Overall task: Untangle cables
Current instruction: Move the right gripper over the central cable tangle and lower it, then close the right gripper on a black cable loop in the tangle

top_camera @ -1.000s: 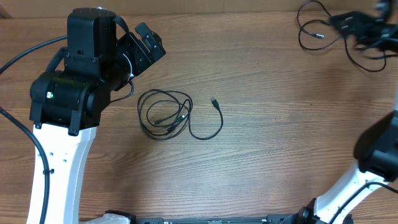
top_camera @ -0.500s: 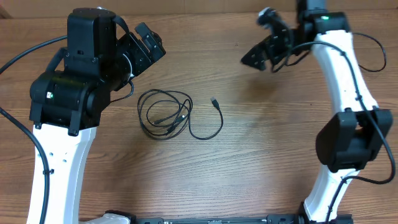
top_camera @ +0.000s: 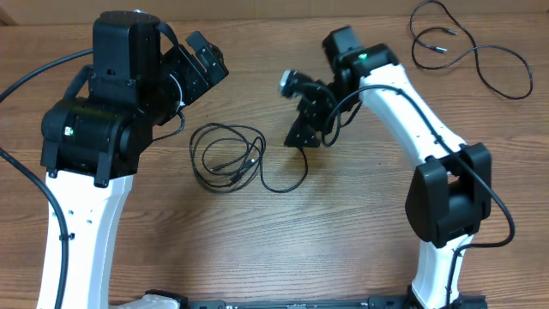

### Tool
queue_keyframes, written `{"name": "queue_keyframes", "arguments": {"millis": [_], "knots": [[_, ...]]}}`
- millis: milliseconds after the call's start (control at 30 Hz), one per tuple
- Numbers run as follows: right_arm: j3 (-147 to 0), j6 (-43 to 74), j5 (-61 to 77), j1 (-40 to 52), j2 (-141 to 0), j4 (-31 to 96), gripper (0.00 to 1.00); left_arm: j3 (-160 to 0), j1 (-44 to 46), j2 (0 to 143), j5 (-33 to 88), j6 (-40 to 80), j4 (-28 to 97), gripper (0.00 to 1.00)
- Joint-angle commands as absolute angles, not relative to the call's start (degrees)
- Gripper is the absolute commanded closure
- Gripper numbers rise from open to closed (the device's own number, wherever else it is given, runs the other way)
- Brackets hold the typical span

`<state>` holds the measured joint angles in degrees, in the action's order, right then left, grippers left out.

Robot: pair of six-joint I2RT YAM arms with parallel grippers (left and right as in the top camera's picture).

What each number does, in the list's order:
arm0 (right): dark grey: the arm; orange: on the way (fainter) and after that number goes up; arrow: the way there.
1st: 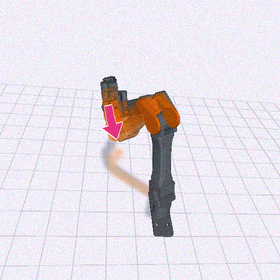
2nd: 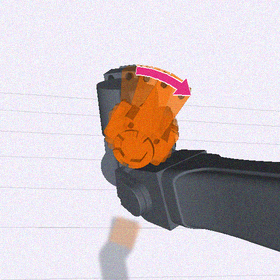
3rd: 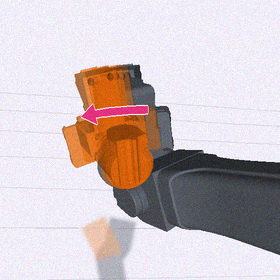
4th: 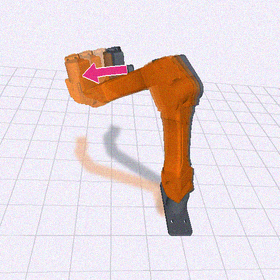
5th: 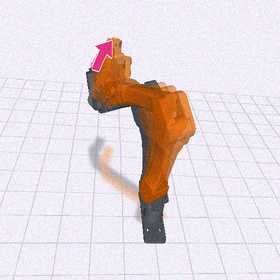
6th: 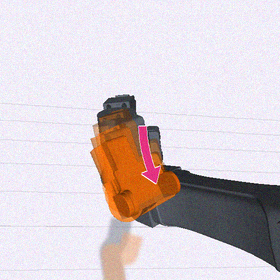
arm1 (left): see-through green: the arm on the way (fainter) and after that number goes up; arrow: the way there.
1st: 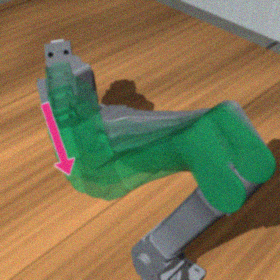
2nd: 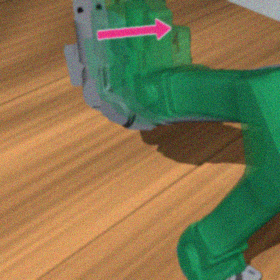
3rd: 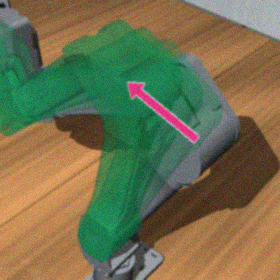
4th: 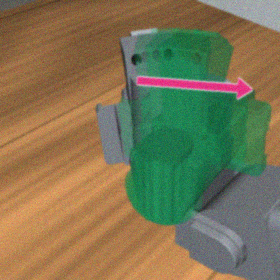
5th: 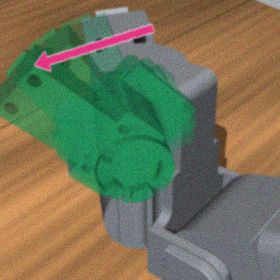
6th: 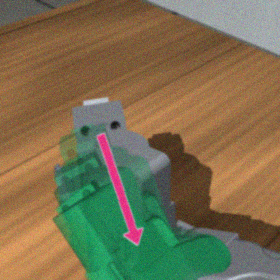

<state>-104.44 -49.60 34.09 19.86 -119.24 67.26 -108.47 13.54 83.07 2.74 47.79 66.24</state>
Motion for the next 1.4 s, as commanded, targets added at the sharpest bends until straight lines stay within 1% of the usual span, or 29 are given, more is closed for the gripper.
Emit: {"name": "queue_keyframes", "arguments": {"millis": [0,200,400,567,867,967,1000,1033,1133,1167,1233,1267,1367], "knots": [[-101.9,-53.2,39.0,23.2,-119.3,65.3,0.0,-108.8,13.9,83.2,2.3,46.9,66.2,0.0],[-99.4,-52.3,39.1,27.2,-119.3,60.0,0.0,-108.8,13.9,83.2,2.3,46.9,66.2,0.0],[-97.9,-46.2,39.1,30.6,-119.3,51.3,0.0,-108.8,13.9,83.2,2.3,46.9,66.2,0.0],[-97.9,-43.4,39.1,32.1,-119.4,46.5,0.0,-108.8,13.9,83.2,2.3,46.9,66.2,0.0],[-97.9,-43.5,38.9,33.5,-120.7,43.8,0.0,-108.8,13.9,83.2,2.3,46.9,66.2,0.0],[-97.9,-43.5,38.7,33.8,-122.3,42.1,0.05,-108.8,13.9,83.2,2.3,46.9,66.2,0.0],[-97.9,-43.4,38.7,33.9,-122.8,41.7,0.05,-108.8,13.9,83.2,2.3,46.9,66.2,0.0],[-97.9,-43.4,38.7,33.9,-123.3,41.5,0.0,-108.8,13.9,83.2,2.3,46.9,66.2,0.0],[-97.9,-42.2,38.7,33.9,-123.4,40.9,0.0,-108.8,13.9,83.2,2.3,46.9,66.2,0.0],[-97.9,-42.2,38.7,33.9,-123.4,40.9,0.02,-108.8,13.9,83.2,2.3,46.9,66.2,0.0],[-97.9,-42.2,38.6,33.9,-123.4,40.9,0.12,-108.8,13.9,83.2,2.3,46.9,66.2,0.0],[-97.9,-42.2,38.6,33.9,-123.4,40.9,0.15,-108.8,13.9,83.2,2.3,46.9,66.2,0.0],[-97.9,-42.2,38.7,33.9,-123.4,40.9,0.21,-108.8,13.9,83.2,2.3,46.9,66.2,0.0]]}}
